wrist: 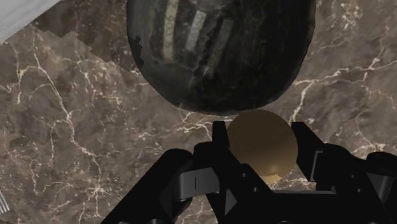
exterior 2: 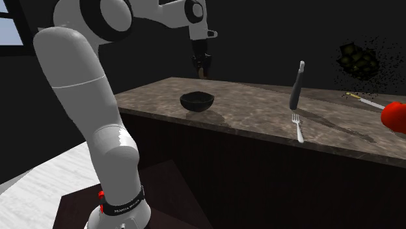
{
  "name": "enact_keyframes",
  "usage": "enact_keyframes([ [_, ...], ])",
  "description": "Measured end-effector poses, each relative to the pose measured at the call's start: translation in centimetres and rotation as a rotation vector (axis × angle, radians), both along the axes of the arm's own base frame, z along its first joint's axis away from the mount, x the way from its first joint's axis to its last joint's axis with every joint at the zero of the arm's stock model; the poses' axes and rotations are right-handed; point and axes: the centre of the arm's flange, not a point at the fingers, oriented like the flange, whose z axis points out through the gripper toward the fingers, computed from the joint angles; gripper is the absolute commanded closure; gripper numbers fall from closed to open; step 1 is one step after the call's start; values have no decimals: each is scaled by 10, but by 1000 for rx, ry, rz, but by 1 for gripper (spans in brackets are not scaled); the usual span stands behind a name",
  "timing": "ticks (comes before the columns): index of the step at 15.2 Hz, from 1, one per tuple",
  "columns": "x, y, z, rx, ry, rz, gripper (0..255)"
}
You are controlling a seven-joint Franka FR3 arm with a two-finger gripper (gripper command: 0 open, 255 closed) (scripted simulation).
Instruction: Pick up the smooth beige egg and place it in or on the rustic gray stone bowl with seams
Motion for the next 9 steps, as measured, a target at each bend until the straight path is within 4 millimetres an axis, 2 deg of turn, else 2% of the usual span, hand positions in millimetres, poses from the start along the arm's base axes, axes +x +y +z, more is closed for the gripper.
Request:
enact_keyframes([
  [4,-39,-32,0,0,0,-1,255],
  [9,-48,-38,-26,1,1,-1,255],
])
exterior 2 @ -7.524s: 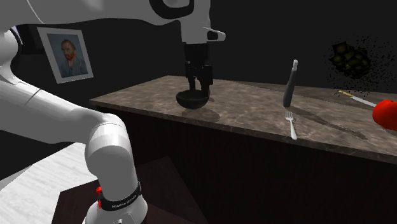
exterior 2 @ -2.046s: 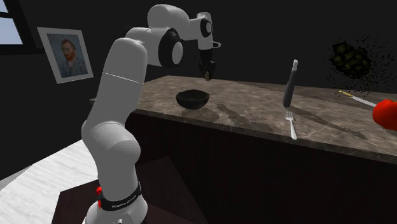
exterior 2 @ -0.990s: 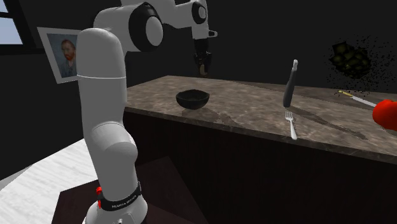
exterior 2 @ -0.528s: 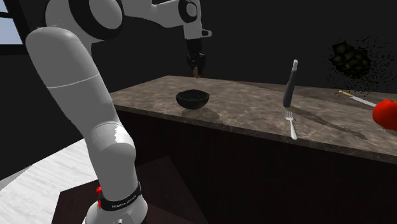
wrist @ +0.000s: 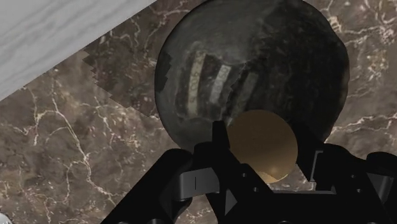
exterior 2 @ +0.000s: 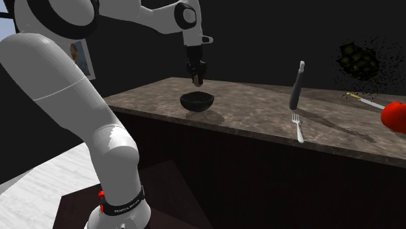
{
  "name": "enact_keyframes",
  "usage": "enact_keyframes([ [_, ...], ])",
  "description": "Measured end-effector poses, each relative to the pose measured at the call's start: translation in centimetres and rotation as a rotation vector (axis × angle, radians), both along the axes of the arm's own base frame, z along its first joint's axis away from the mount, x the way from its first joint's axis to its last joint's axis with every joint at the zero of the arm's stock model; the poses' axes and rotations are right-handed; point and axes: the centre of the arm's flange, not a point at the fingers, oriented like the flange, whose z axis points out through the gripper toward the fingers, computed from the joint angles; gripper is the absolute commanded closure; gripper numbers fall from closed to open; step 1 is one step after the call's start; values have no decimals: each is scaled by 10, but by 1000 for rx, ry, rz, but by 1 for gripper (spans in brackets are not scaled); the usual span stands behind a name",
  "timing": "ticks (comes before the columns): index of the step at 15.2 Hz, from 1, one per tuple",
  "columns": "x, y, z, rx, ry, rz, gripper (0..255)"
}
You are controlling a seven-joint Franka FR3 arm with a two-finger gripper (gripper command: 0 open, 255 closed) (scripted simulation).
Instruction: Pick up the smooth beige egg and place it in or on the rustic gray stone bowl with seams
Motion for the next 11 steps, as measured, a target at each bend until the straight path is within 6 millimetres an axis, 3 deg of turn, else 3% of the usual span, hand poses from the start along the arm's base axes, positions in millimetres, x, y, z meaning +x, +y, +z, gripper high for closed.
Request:
enact_keyframes([
  [7,-1,-1,-37,0,0,0,255],
  [11,-1,0,-45,0,0,0,255],
])
